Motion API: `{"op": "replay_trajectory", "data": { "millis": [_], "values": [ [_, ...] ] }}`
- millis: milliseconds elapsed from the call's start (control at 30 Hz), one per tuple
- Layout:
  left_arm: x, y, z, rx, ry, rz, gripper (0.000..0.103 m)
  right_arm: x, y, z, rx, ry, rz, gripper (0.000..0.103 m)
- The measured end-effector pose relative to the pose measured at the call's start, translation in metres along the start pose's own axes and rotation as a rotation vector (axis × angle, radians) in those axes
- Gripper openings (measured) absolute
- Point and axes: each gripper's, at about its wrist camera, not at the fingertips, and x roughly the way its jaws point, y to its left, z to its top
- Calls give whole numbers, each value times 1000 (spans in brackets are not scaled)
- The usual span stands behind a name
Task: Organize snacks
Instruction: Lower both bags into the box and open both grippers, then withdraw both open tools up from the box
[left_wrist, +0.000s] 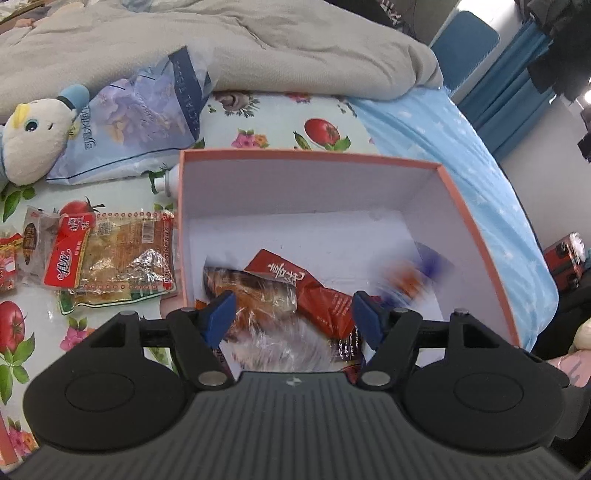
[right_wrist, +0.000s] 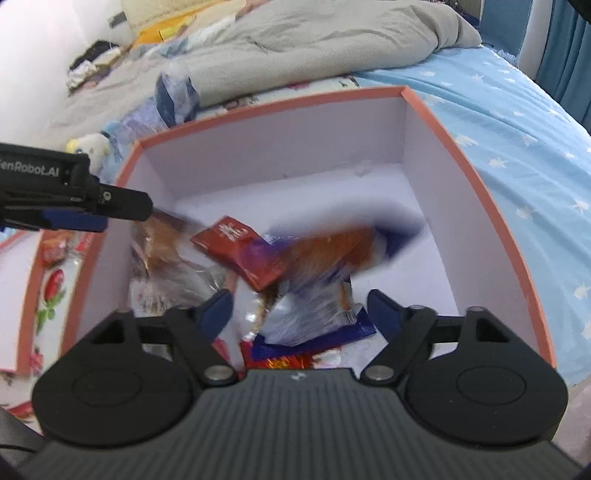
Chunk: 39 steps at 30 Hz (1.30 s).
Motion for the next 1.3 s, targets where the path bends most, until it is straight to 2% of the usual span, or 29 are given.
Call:
{"op": "replay_trajectory", "data": {
  "millis": [200, 567, 933, 1067, 1300],
  "values": [
    [-29, -1, -1, 15, -46, -17, 74, -23, 8, 2, 5, -55, -6, 82],
    [-105, 0, -18, 47, -168, -56, 74, -88, 42, -6, -3, -201, 11, 82],
    [-174, 16, -56, 41, -265, -93, 74, -134, 75, -26, -14, -295, 38, 82],
    [-194, 26, -71, 50, -291, -73, 74, -148, 88, -35, -15, -345, 46, 82],
    [-219, 60, -97, 23, -320, -37, 74, -157, 110, -51, -5, -365, 80, 82]
  ]
}}
